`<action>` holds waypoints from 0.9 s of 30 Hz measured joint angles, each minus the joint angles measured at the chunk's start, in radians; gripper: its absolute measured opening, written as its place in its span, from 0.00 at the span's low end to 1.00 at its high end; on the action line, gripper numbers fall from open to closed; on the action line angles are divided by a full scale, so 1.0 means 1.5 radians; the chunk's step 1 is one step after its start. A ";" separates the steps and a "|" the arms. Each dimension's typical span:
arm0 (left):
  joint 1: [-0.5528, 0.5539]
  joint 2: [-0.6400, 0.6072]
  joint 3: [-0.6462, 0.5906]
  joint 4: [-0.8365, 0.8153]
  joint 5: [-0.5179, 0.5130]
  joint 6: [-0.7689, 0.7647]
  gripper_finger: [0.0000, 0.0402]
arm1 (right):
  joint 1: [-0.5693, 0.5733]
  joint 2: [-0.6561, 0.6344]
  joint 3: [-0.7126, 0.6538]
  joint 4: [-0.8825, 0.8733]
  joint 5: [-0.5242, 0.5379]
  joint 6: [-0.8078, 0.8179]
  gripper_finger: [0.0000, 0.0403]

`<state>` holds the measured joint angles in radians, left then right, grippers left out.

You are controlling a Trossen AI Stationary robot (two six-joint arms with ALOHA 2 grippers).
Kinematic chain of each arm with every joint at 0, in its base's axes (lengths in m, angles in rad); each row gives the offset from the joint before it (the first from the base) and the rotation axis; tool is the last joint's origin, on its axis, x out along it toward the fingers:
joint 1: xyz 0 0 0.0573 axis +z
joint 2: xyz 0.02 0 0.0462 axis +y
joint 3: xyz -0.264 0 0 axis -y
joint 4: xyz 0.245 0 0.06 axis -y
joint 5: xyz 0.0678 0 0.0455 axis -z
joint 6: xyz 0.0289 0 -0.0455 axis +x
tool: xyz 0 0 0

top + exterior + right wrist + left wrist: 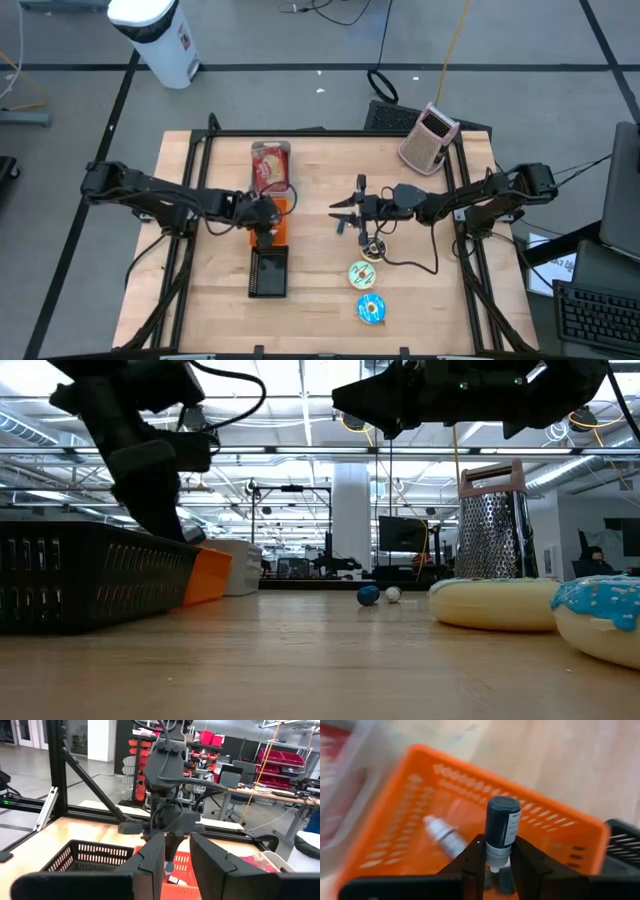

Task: Pick & Place Food Item
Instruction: Put the dark blue food coloring bottle into the orange bin, then put the brown food coloring bottle into the orange bin

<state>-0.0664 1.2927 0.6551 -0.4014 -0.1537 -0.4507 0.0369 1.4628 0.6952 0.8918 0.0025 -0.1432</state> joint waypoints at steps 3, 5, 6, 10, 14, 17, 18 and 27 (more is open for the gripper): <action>0.000 0.026 0.000 0.029 0.018 0.000 0.16 | 0.000 0.000 0.000 -0.004 0.000 0.000 0.19; 0.000 0.045 -0.001 0.043 0.020 -0.001 0.15 | 0.000 0.000 0.000 -0.005 0.000 0.000 0.19; 0.000 0.053 -0.001 0.045 0.021 -0.004 0.16 | 0.000 0.000 0.000 -0.005 0.000 0.000 0.19; 0.000 0.080 -0.001 0.050 0.025 -0.014 0.21 | 0.000 0.000 0.000 -0.005 0.000 0.003 0.20; 0.000 0.087 -0.001 0.056 0.028 -0.003 0.27 | 0.000 0.000 0.000 -0.010 0.000 0.003 0.19; 0.000 0.086 -0.001 0.064 0.027 -0.004 0.29 | 0.000 0.000 0.000 -0.015 0.000 0.003 0.19; 0.001 0.085 -0.001 0.062 0.028 -0.009 0.30 | 0.000 0.000 0.000 -0.015 0.000 0.003 0.20; 0.031 0.084 0.002 0.059 0.047 -0.024 0.49 | 0.000 0.000 0.000 -0.120 0.036 0.017 0.30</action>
<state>-0.0199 1.4185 0.6578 -0.3122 -0.0829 -0.4866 0.0368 1.4625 0.6954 0.7125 0.0572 -0.1173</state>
